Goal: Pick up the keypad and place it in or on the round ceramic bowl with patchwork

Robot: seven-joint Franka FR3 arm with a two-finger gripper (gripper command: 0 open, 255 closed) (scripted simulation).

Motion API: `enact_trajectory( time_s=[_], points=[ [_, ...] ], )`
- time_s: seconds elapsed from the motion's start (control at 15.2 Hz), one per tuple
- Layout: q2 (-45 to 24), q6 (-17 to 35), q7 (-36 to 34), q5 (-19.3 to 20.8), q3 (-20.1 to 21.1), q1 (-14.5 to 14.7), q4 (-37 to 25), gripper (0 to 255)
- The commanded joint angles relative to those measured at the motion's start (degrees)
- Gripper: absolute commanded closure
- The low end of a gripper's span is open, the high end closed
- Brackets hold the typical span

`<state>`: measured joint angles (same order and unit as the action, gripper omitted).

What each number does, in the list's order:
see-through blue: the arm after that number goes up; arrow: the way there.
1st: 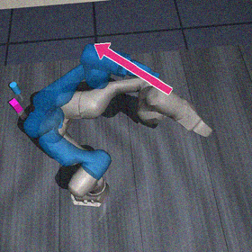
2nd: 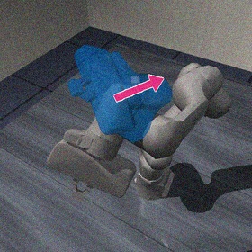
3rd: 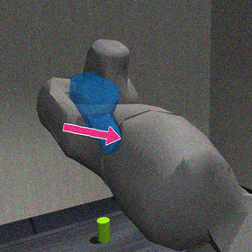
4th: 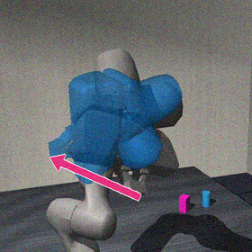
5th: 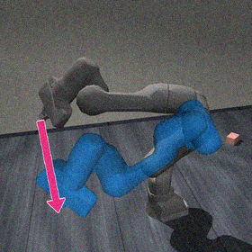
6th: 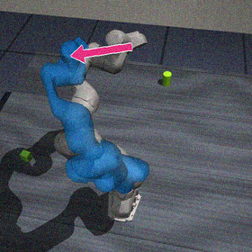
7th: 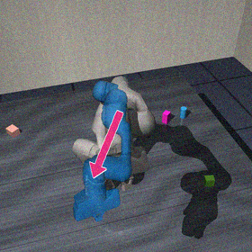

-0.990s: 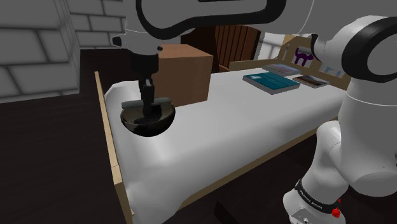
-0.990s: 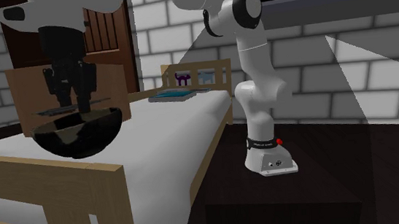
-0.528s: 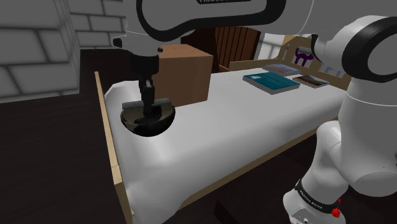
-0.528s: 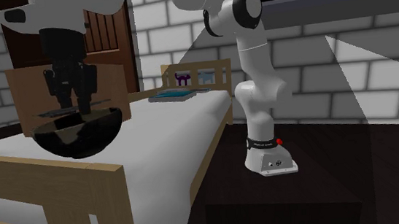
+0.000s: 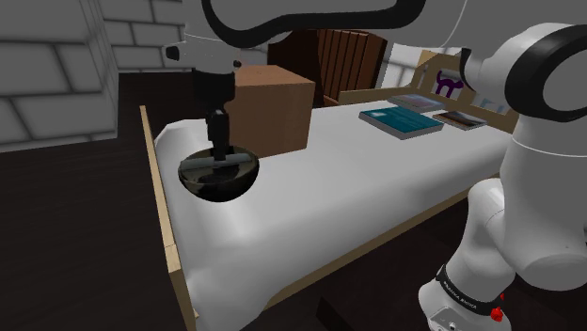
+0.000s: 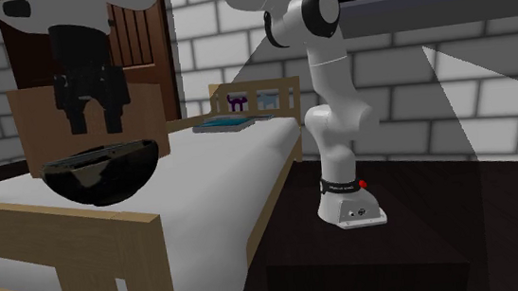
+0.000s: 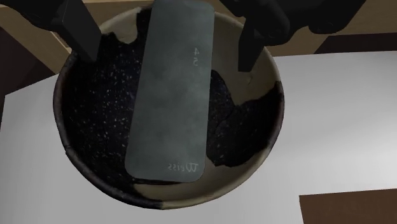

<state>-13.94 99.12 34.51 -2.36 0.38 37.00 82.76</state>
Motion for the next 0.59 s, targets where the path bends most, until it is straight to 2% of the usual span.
enact_trajectory(
  time_s=[0.0, 0.07, 0.53],
  points=[
    [-0.45, -3.68, -0.02, 0.0, -0.04, -0.09, -4.09, 0],
    [-0.75, -5.35, -0.04, 0.0, -0.06, -0.12, -6.06, 0],
    [-0.76, -5.35, -0.04, 0.0, -0.06, -0.12, -6.06, 0]
  ],
)
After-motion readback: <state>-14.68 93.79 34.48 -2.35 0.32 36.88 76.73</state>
